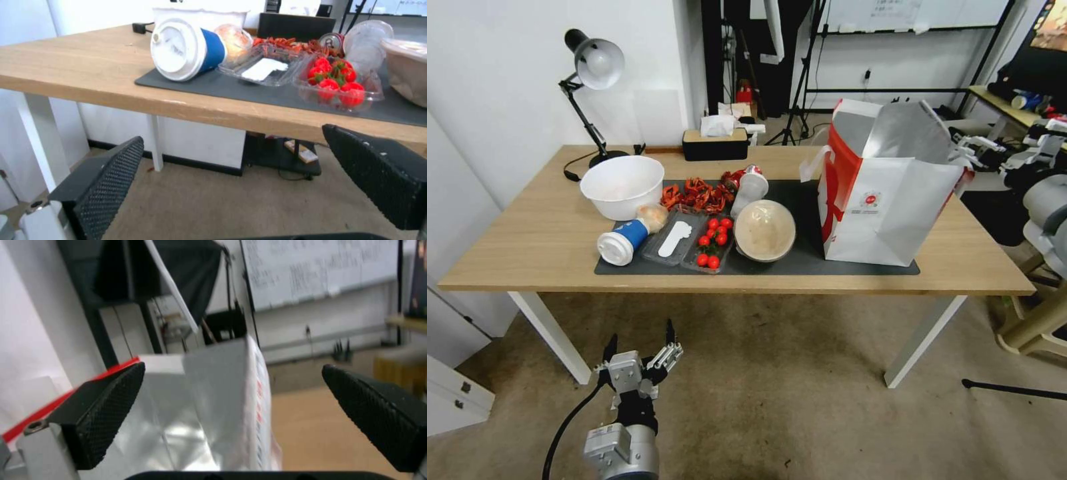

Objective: Pick up the food delivery bag from the floor and place it on the table.

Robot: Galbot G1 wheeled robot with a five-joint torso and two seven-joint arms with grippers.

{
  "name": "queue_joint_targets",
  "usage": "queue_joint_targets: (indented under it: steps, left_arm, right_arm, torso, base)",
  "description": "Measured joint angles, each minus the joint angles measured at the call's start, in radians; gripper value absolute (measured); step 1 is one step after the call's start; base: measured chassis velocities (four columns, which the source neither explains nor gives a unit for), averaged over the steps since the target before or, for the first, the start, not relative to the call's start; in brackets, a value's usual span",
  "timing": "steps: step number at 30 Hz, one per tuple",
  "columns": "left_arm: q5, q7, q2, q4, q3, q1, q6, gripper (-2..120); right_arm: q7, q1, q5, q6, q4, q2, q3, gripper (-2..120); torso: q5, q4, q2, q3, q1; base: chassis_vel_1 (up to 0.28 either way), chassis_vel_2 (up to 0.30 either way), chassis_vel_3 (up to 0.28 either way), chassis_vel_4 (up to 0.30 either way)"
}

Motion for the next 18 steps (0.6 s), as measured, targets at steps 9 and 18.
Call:
queue_joint_targets:
  steps: [9, 18]
  left_arm:
    - [0.008, 0.007, 0.0, -0.014, -0.006, 0.001, -0.013, 100]
    - [0.021, 0.017, 0.004, -0.015, -0.014, -0.001, -0.058, 100]
  right_arm:
    - [-0.095, -0.116, -0.224, 0.215, 0.065, 0.022, 0.023, 100]
    - [-0.07, -0.197, -0.294, 0.246, 0.16, 0.068, 0.005, 100]
  torso:
    - [-0.0001, 0.0001, 0.0, 0.0, 0.0]
    - [-0.0003, 0.0002, 0.0, 0.0, 0.0]
  base:
    - [0.0, 0.0, 0.0, 0.0]
    - [0.0, 0.0, 0.0, 0.0]
